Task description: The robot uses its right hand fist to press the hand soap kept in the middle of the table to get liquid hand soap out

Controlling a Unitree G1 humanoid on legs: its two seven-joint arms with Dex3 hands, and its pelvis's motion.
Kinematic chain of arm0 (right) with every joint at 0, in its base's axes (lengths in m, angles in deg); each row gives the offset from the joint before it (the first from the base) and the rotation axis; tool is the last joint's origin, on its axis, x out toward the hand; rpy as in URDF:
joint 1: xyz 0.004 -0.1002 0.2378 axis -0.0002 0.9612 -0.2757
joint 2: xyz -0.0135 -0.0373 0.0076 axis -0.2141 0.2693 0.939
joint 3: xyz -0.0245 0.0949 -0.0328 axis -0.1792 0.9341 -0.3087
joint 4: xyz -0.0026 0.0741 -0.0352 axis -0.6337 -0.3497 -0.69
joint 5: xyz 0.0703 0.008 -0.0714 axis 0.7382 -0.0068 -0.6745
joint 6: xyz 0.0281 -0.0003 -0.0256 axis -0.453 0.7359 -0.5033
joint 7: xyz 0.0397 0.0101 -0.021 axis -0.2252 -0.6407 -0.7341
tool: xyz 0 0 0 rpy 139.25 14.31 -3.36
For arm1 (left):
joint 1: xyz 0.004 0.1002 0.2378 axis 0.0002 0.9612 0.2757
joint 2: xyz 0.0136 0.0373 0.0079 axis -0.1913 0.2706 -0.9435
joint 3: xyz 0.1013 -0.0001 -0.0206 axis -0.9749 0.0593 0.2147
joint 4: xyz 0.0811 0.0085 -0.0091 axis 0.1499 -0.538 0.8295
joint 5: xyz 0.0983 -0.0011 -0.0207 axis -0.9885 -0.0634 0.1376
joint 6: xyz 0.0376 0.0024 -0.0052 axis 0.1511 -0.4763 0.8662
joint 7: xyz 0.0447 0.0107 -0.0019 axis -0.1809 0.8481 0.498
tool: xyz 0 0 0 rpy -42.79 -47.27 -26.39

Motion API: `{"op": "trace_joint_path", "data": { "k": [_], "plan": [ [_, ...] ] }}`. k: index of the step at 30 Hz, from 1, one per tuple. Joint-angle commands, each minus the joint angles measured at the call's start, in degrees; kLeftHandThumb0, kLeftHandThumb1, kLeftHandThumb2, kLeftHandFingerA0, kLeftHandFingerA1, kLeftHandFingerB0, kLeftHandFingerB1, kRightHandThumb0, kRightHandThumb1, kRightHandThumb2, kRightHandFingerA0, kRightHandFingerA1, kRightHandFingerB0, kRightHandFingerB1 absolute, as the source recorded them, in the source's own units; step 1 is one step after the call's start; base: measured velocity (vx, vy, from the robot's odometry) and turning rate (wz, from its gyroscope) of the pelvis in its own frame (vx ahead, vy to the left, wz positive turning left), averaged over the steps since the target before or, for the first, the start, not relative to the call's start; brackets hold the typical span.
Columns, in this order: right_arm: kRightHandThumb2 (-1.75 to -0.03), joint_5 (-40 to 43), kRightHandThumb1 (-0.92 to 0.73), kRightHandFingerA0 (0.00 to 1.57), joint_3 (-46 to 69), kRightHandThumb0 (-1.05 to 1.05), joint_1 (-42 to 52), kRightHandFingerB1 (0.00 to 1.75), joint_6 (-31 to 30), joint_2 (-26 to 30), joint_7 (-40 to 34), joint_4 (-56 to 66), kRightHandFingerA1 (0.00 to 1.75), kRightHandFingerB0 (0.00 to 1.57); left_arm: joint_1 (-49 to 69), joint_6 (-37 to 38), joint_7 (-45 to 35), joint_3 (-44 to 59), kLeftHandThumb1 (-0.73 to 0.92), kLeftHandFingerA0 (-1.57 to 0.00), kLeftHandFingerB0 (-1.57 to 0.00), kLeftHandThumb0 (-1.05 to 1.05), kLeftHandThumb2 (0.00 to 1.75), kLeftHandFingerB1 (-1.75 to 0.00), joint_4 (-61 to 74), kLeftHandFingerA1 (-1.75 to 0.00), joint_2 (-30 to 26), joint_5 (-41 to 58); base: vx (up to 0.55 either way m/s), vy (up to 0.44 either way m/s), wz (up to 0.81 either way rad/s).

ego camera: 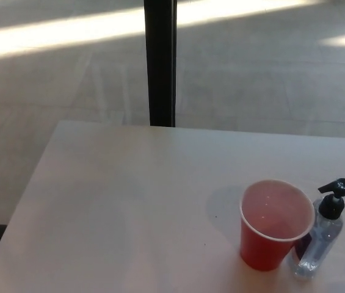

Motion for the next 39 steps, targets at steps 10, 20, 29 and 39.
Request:
{"op": "trace_joint_path", "data": {
  "k": [10, 20, 29, 39],
  "plan": [
    [-0.93, 5.2, -0.64, 0.97, -16.1, -0.28, -1.9, 1.26, -12.5, -4.6, 15.7, 13.1, 1.75, 0.81, 1.2, -3.2, 1.9, -0.1, 0.49, -1.19, -0.7, 0.1, 1.36, -1.16, -0.1, -1.64, -1.2, 0.6, 0.0, 0.0, 0.0],
    [-1.14, 5.5, -0.53, 1.27, -24.0, -0.34, 3.2, 1.2, -21.3, -6.2, 17.8, 26.2, 1.44, 0.92, 1.1, -2.7, 1.6, -0.6, 0.47, -1.25, -0.76, 0.07, 1.33, -1.17, -1.5, -1.63, -1.6, 0.2, 0.0, 0.0, 0.0],
    [-1.12, 5.6, -0.58, 1.06, -25.0, -0.21, 8.8, 1.36, -25.7, -5.5, 20.7, 32.5, 1.75, 0.81, 1.1, -2.4, 1.7, -0.7, 0.42, -1.26, -0.8, 0.04, 1.31, -1.22, -1.9, -1.64, -1.7, 0.4, 0.0, 0.0, 0.0],
    [-1.07, 6.7, -0.62, 0.99, -24.3, -0.19, 16.7, 1.4, -28.5, -7.0, 22.4, 40.1, 1.75, 0.77, 1.9, -1.8, 1.1, -0.4, 0.39, -1.07, -0.76, 0.04, 1.37, -1.47, -2.1, -1.75, -2.1, 0.8, 0.0, 0.0, 0.0]
  ]
}}
